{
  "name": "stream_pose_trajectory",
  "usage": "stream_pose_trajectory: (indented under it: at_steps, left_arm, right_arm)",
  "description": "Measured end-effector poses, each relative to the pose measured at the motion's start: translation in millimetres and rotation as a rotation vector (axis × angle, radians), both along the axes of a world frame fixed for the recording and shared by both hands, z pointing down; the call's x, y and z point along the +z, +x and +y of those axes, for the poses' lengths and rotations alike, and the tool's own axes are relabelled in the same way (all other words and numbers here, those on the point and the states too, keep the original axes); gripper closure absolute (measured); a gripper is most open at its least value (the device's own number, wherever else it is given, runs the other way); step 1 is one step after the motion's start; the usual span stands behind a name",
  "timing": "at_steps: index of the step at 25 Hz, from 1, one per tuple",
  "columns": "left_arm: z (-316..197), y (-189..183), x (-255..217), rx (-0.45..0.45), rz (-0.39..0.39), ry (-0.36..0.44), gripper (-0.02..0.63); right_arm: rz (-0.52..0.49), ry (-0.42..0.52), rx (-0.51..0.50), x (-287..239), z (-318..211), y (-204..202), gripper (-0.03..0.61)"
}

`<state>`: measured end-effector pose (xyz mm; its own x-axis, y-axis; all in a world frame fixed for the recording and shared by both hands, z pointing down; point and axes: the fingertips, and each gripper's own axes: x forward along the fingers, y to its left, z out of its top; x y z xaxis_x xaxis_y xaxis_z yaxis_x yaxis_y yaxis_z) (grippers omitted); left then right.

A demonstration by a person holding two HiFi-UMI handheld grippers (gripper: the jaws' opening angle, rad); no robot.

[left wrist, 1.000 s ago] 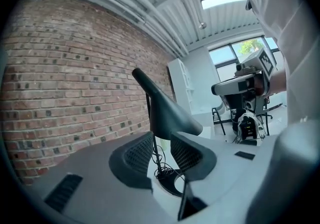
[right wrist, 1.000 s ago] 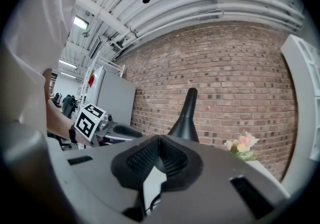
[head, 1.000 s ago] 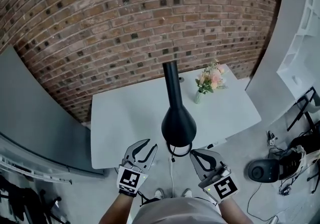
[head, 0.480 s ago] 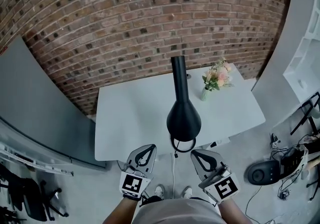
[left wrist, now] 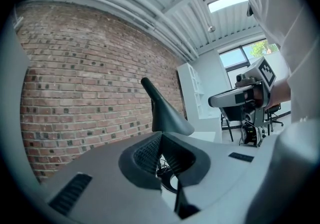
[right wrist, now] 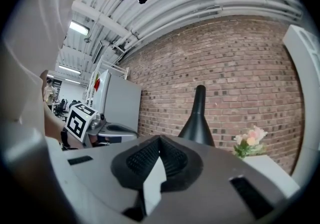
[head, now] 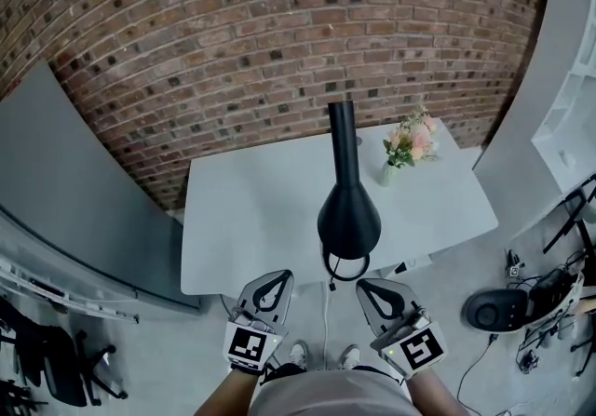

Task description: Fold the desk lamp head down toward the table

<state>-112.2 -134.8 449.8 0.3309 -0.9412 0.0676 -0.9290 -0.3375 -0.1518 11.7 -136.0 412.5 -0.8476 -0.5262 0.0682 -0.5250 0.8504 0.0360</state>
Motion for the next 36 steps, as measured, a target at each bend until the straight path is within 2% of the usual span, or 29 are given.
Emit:
stream_pose_trajectory:
  at_steps: [13,19,22,36]
  left_arm:
    - [8.0,-0.2,-4.4,0.027,0.002,0.004,0.606]
    - [14.4,0.6,-5.5,0.036,0.002,0.008,0.606]
    - [17.3,2.3,-3.1,0.048,-0.001,-0.001,0.606]
    - [14.0,8.0,3.2,0.091,0.006,-0.021,0.606]
  right_arm:
    - [0.014,0.017,0.000,-7.0,11.6,-1.1,0.561]
    - [0.007,-0.002,0.025,-7.2,18.1,2.2,0.561]
    - [-0.035,-0.016,0.028,-12.5,20.6,0.6,0.561]
    - [-0.035,-0.035,0.062,-6.3,21.6,6.5,0.561]
